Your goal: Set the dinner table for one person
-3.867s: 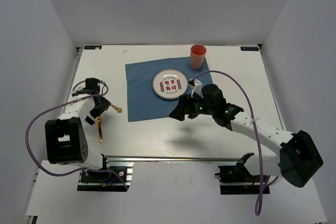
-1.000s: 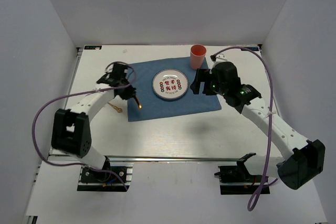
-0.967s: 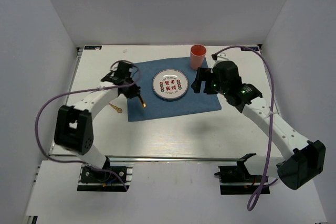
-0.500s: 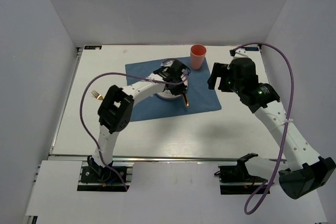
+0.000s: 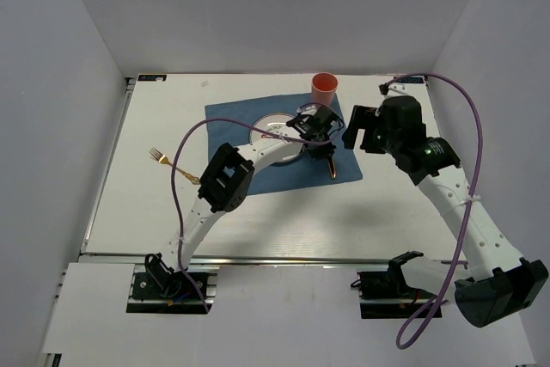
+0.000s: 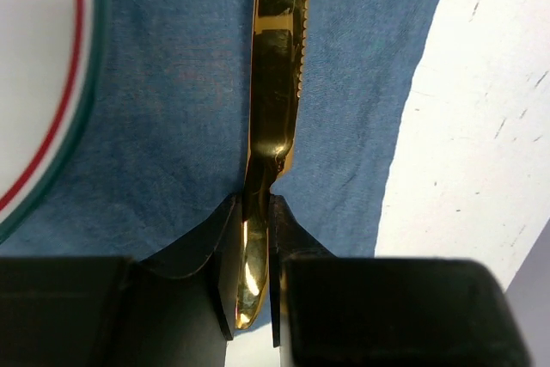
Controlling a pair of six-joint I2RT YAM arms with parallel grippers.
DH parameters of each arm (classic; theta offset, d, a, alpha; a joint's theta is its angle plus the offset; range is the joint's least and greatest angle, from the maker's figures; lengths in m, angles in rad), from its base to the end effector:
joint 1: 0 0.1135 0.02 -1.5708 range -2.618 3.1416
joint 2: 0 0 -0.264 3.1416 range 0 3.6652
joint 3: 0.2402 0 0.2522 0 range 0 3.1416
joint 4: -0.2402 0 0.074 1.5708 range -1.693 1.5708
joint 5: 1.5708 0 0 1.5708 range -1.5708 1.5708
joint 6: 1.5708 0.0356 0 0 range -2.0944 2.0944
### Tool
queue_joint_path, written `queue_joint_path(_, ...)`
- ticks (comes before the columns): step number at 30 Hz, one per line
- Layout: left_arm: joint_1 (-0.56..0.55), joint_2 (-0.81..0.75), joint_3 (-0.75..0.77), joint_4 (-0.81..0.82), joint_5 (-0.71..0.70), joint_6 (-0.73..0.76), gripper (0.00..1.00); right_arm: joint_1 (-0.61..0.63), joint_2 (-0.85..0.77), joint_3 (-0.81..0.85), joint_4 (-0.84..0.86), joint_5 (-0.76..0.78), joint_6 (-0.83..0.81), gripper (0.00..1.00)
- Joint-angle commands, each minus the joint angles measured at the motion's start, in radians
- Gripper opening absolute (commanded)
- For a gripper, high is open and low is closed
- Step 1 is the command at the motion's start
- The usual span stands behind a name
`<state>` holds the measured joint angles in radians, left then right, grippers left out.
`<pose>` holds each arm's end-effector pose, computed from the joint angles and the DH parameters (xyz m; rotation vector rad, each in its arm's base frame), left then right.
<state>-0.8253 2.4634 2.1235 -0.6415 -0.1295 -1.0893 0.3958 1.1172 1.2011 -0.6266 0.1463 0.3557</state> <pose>0.3678 -0.3917 0.1632 -0.3996 2.6146 -0.5576 0.2206 0.0866 0.3747 0.0452 2.1205 0.2947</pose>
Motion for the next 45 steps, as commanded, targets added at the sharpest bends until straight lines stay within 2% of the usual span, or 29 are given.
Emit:
queue_joint_path(1, -0.003, -0.02, 0.05, 0.042, 0.007, 0.015, 0.0, -0.012, -0.03, -0.02, 0.027, -0.036, -0.008, 0.89)
queue_joint_path(7, -0.003, 0.04, 0.099, 0.083, 0.057, 0.043, 0.0, -0.021, -0.05, -0.063, 0.042, -0.062, -0.006, 0.89)
queue_joint_path(16, -0.003, 0.063, 0.085, 0.069, 0.064, 0.028, 0.0, -0.023, -0.059, -0.084, 0.05, -0.077, -0.009, 0.89)
queue_joint_path(17, -0.003, 0.063, 0.084, 0.062, 0.062, 0.026, 0.03, -0.026, -0.062, -0.083, 0.05, -0.077, -0.008, 0.89)
queue_joint_path(23, -0.003, 0.017, 0.038, 0.066, 0.038, 0.02, 0.41, -0.026, -0.06, -0.08, 0.054, -0.09, -0.008, 0.89)
queue_joint_path(26, -0.003, -0.026, 0.0, 0.091, 0.025, 0.028, 0.49, -0.026, -0.063, -0.074, 0.053, -0.099, -0.008, 0.89)
queue_joint_path(28, -0.003, -0.047, -0.01, 0.095, 0.018, 0.031, 0.59, -0.028, -0.069, -0.072, 0.056, -0.111, -0.012, 0.89)
queue_joint_path(30, -0.003, -0.075, -0.02, 0.098, 0.008, 0.031, 0.78, -0.029, -0.08, -0.069, 0.054, -0.109, -0.012, 0.89)
queue_joint_path(35, -0.012, -0.174, -0.063, 0.085, -0.025, 0.052, 0.83, -0.029, -0.108, -0.051, 0.054, -0.123, -0.006, 0.89)
queue_joint_path(37, -0.012, -0.259, -0.121, 0.062, -0.079, 0.052, 0.93, -0.028, -0.12, -0.046, 0.062, -0.134, -0.001, 0.89)
queue_joint_path(39, 0.018, -0.358, -0.225, 0.011, -0.125, 0.026, 0.98, -0.029, -0.14, -0.048, 0.074, -0.136, 0.006, 0.89)
queue_joint_path(45, 0.169, -0.613, -0.466, -0.253, -0.369, -0.17, 0.98, -0.029, -0.175, -0.11, 0.153, -0.273, -0.015, 0.89)
